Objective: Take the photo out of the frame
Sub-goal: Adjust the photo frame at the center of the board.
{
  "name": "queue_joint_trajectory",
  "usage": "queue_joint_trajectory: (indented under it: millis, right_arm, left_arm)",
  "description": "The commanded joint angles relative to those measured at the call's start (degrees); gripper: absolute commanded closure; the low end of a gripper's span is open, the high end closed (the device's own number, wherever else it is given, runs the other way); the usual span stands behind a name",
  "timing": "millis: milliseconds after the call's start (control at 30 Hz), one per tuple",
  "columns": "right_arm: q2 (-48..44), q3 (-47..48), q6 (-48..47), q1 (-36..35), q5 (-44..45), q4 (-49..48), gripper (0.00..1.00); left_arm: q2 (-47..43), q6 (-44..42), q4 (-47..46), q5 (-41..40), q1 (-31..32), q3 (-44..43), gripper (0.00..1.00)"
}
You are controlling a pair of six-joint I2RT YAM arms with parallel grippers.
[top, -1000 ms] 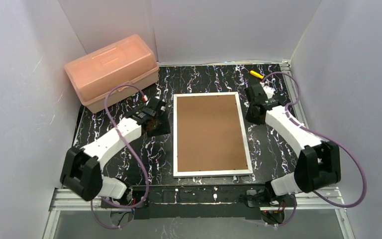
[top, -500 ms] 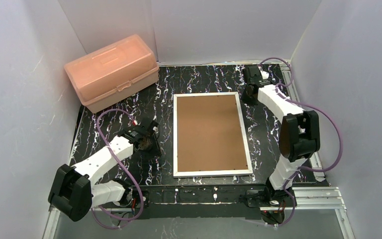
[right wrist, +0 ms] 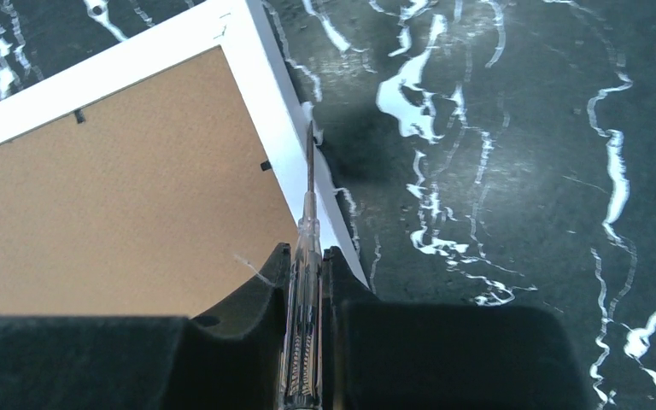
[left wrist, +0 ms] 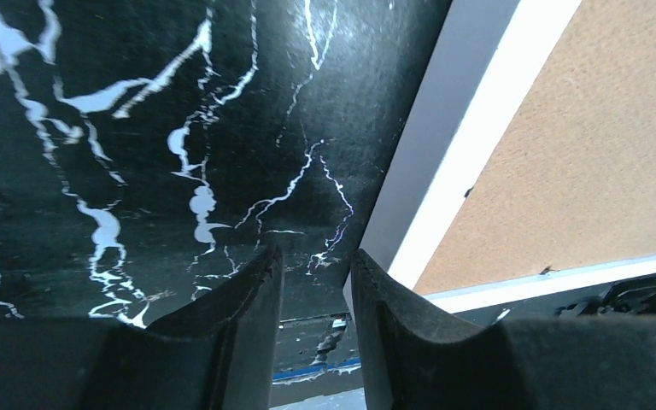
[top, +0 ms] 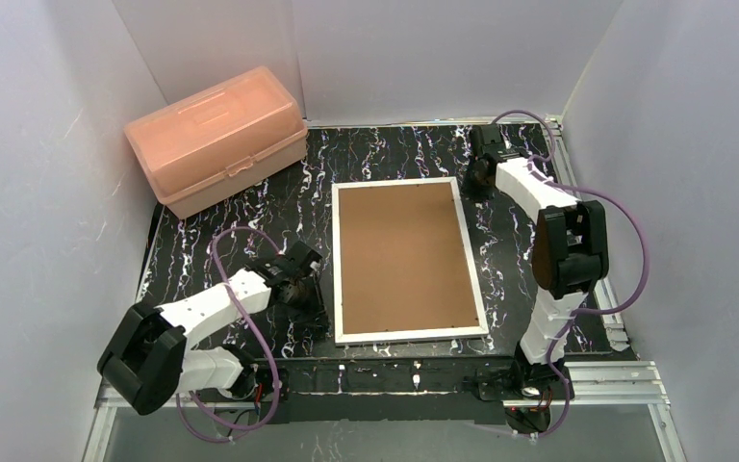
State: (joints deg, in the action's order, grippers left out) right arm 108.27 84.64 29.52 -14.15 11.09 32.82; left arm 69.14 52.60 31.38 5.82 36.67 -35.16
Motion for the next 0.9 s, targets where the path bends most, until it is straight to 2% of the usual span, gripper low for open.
queue_joint_trajectory:
  millis: [0,300,467,633,700,867]
  right_arm:
    - [1.63,2.83,-2.39,-0.24,-13.18,-3.69,0.99]
    - [8.00,8.13,-2.13,-3.60,-22.87,-3.69,0.99]
    - [14.65,18.70,-2.71,-10.87,-24.18,0.22,0.99]
    - [20.34,28.85,-3.02,-16.77,-24.05,4.54,0.99]
    - [19.52,28.26,-2.41,-16.77,-22.72,3.93,0.99]
    - [13.69,26.96,-2.71,-13.98,-12.67,6.05,0.99]
  left_arm:
    - [1.48,3.06,-1.73,1.95,2.96,1.58,0.67]
    - [2.19,8.68,-6.95,1.98,9.09,3.42,0.67]
    - [5.12,9.81,-10.20,0.58,11.96,1.34,0.67]
    - [10.33,9.18,-13.48,-2.11,15.12,-4.85,0.66]
    - [13.46,8.94,-13.77,-3.05,16.85,-7.89,0.66]
    - [21.94,9.22,-16.99,-6.61,22.57,-15.27,0.64]
